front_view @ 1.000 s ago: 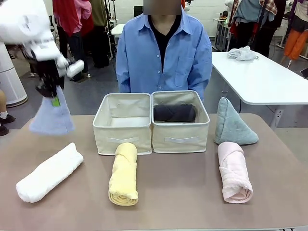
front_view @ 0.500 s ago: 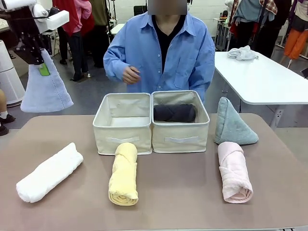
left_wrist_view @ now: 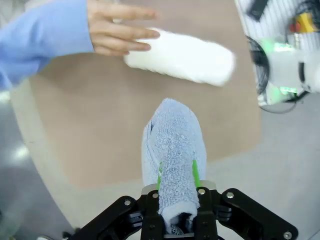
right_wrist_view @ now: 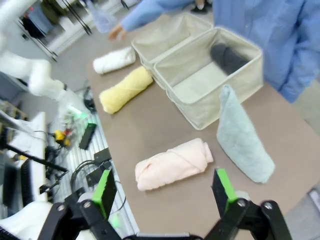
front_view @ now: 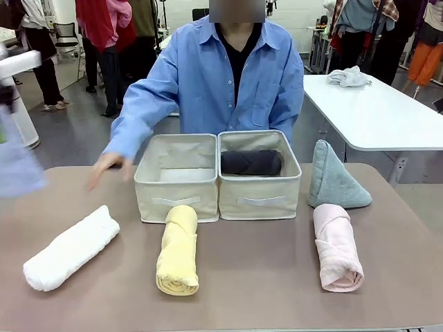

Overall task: Sort the towels based on their folding style.
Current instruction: Pick up one triangle-folded towel and place it in the left Fabric basket.

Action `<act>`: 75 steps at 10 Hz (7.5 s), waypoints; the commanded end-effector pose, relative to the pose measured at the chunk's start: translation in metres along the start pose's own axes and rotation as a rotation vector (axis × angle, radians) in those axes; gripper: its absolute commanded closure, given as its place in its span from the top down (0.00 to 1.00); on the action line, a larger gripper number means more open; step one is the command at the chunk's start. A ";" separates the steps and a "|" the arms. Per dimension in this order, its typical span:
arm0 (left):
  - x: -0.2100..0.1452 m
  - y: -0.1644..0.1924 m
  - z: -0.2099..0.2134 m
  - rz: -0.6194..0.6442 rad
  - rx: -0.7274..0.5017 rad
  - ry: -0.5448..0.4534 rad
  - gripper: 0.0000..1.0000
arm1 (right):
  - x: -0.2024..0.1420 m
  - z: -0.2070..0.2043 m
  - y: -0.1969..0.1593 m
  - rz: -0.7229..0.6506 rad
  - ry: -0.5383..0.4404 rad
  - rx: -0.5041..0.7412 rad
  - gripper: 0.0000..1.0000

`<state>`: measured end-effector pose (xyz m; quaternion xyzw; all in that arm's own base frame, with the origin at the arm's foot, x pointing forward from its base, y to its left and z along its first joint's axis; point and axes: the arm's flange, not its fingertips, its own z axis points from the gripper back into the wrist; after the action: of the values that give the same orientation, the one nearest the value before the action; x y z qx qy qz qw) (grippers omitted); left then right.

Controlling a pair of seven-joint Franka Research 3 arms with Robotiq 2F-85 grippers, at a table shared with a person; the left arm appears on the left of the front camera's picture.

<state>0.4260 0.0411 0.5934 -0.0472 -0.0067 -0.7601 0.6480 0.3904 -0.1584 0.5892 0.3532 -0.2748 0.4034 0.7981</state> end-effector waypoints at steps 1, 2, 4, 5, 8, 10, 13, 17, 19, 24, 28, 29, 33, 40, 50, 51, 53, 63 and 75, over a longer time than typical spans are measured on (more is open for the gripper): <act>-0.069 -0.059 -0.025 0.135 0.012 -0.001 0.00 | -0.003 -0.002 0.002 0.019 -0.001 0.009 1.00; -0.077 -0.061 -0.031 0.169 0.023 -0.020 0.00 | -0.003 -0.002 0.002 0.019 -0.001 0.009 1.00; -0.078 -0.059 -0.033 0.186 0.036 -0.004 0.00 | -0.003 -0.002 0.002 0.019 -0.001 0.009 1.00; -0.080 -0.060 -0.033 0.198 0.040 -0.005 0.00 | -0.003 -0.002 0.002 0.019 -0.001 0.009 1.00; -0.083 -0.061 -0.037 0.232 0.033 -0.012 0.00 | -0.003 -0.002 0.002 0.019 -0.001 0.009 1.00; -0.083 -0.058 -0.037 0.240 0.022 -0.021 0.00 | -0.003 -0.002 0.002 0.019 -0.001 0.009 1.00; -0.084 -0.061 -0.039 0.229 0.017 -0.010 0.00 | -0.003 -0.002 0.002 0.019 -0.001 0.009 1.00; -0.083 -0.059 -0.041 0.244 0.008 -0.011 0.18 | -0.003 -0.002 0.002 0.019 -0.001 0.009 1.00; -0.045 -0.037 -0.014 0.141 0.103 -0.076 0.18 | -0.003 -0.002 0.002 0.019 -0.001 0.009 1.00; 0.084 0.001 0.040 0.038 0.151 -0.049 0.18 | -0.003 -0.002 0.002 0.019 -0.001 0.009 1.00; 0.098 -0.003 0.039 0.010 0.165 -0.039 0.18 | -0.003 -0.002 0.002 0.019 -0.001 0.009 1.00; 0.098 -0.003 0.039 0.010 0.165 -0.039 0.18 | -0.003 -0.002 0.002 0.019 -0.001 0.009 1.00; 0.098 -0.003 0.039 0.010 0.165 -0.039 0.18 | -0.003 -0.002 0.002 0.019 -0.001 0.009 1.00; 0.114 0.000 0.037 -0.066 0.173 -0.034 0.18 | -0.003 -0.002 0.002 0.019 -0.001 0.009 1.00; 0.239 0.029 0.045 -0.220 0.211 0.016 0.18 | -0.003 -0.002 0.002 0.019 -0.001 0.009 1.00; 0.255 0.036 0.045 -0.228 0.221 0.017 0.18 | -0.003 -0.002 0.002 0.019 -0.001 0.009 1.00; 0.286 0.055 0.044 -0.255 0.222 0.016 0.18 | -0.003 -0.002 0.002 0.019 -0.001 0.009 1.00; 0.352 0.118 0.006 -0.242 0.220 0.024 0.18 | -0.003 -0.002 0.002 0.019 -0.001 0.009 1.00; 0.365 0.149 -0.023 0.023 0.136 -0.019 0.18 | -0.003 -0.002 0.002 0.019 -0.001 0.009 1.00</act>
<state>0.5052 -0.3256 0.5895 0.0026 -0.0699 -0.7733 0.6301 0.3904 -0.1573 0.5897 0.3525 -0.2742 0.4050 0.7978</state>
